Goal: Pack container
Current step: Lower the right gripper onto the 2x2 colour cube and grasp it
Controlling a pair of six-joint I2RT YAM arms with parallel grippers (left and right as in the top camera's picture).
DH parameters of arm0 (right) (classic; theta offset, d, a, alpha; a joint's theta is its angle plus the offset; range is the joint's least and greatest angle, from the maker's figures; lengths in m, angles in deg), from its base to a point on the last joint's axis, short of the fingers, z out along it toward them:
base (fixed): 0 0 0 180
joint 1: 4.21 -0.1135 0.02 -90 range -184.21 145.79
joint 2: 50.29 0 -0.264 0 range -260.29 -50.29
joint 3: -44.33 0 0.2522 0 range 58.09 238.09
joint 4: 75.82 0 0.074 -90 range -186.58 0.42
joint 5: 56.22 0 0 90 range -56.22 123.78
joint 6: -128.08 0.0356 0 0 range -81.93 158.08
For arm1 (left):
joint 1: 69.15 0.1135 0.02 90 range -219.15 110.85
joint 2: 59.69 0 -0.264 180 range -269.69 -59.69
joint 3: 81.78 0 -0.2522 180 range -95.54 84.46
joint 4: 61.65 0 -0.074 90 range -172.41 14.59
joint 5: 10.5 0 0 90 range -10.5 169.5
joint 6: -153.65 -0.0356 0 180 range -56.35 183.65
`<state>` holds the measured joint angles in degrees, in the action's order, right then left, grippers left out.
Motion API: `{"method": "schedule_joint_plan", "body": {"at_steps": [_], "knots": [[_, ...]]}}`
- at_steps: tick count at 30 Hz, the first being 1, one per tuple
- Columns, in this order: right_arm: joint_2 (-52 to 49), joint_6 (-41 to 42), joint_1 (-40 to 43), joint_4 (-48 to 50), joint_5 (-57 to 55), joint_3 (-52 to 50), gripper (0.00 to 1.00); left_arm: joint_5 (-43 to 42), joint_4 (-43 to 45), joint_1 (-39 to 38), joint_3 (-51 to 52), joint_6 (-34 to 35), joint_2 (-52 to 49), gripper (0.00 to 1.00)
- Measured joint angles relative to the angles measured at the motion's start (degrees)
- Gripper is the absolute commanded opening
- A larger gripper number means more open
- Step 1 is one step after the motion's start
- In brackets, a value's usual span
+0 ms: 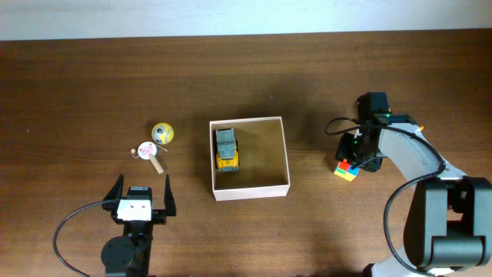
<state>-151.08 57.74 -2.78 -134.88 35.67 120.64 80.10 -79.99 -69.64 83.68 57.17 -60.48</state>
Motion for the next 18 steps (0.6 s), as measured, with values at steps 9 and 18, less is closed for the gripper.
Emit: {"method": "schedule_joint_plan", "body": {"at_steps": [9, 18], "knots": [[0.0, -3.4, 0.0, -1.1, -0.1, 0.0, 0.68, 0.0, 0.0, 0.0, 0.0, 0.0, 0.0, 0.99], [0.0, 3.0, 0.0, -3.1, -0.1, 0.0, 0.65, 0.0, 0.0, 0.0, 0.0, 0.0, 0.0, 0.99]]}}
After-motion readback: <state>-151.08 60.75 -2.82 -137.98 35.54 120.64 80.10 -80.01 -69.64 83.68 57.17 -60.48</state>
